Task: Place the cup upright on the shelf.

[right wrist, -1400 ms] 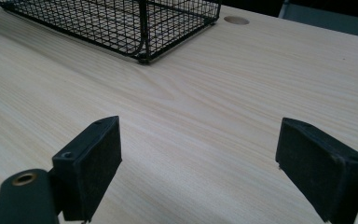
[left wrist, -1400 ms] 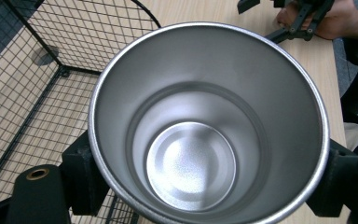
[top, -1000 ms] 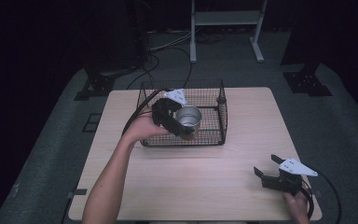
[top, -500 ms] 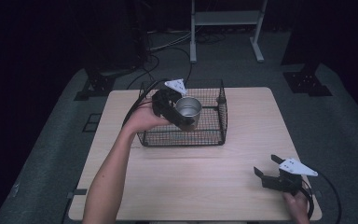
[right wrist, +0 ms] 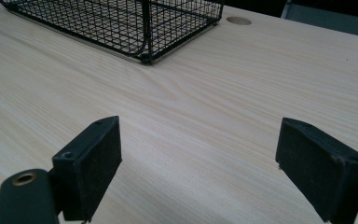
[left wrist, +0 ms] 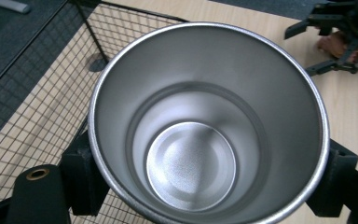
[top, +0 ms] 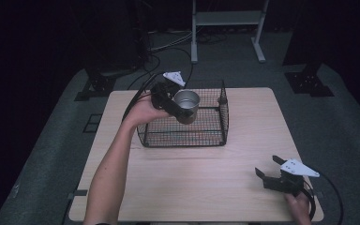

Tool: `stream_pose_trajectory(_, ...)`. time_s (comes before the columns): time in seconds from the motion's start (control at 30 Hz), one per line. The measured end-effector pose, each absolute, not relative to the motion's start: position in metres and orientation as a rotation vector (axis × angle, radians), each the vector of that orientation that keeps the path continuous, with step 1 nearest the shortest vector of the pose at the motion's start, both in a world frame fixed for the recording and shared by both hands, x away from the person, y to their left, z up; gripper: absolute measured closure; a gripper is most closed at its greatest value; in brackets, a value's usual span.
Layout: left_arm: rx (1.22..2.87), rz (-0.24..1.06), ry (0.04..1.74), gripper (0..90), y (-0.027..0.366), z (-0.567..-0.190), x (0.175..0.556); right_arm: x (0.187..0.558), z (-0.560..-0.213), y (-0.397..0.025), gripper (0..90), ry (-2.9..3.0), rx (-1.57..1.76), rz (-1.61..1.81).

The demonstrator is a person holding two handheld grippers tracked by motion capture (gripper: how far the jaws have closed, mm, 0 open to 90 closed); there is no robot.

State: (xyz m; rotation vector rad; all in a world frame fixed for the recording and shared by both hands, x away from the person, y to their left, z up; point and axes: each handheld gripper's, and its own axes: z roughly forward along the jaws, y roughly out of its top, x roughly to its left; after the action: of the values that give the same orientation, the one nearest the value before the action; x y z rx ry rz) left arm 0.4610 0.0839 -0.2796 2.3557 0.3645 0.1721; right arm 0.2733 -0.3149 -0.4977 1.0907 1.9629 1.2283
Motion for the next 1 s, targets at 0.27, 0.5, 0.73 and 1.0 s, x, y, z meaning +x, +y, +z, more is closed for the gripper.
stream_pose_trajectory(0.27,2.375,0.171,0.431,17.9,0.086,-0.288,0.473,0.273,-0.498,-0.316,13.5,1.964,1.090,1.234)
stream_pose_trajectory(0.5,2.411,0.174,0.479,17.9,0.085,-0.303,0.482,0.274,-0.498,-0.316,13.5,1.964,1.094,1.240)
stream_pose_trajectory(0.73,2.403,0.180,0.528,17.9,0.079,-0.316,0.492,0.274,-0.498,-0.316,13.5,1.965,1.094,1.244)
stream_pose_trajectory(1.0,2.399,0.184,0.560,17.9,0.074,-0.325,0.499,0.274,-0.498,-0.317,13.5,1.966,1.097,1.248)
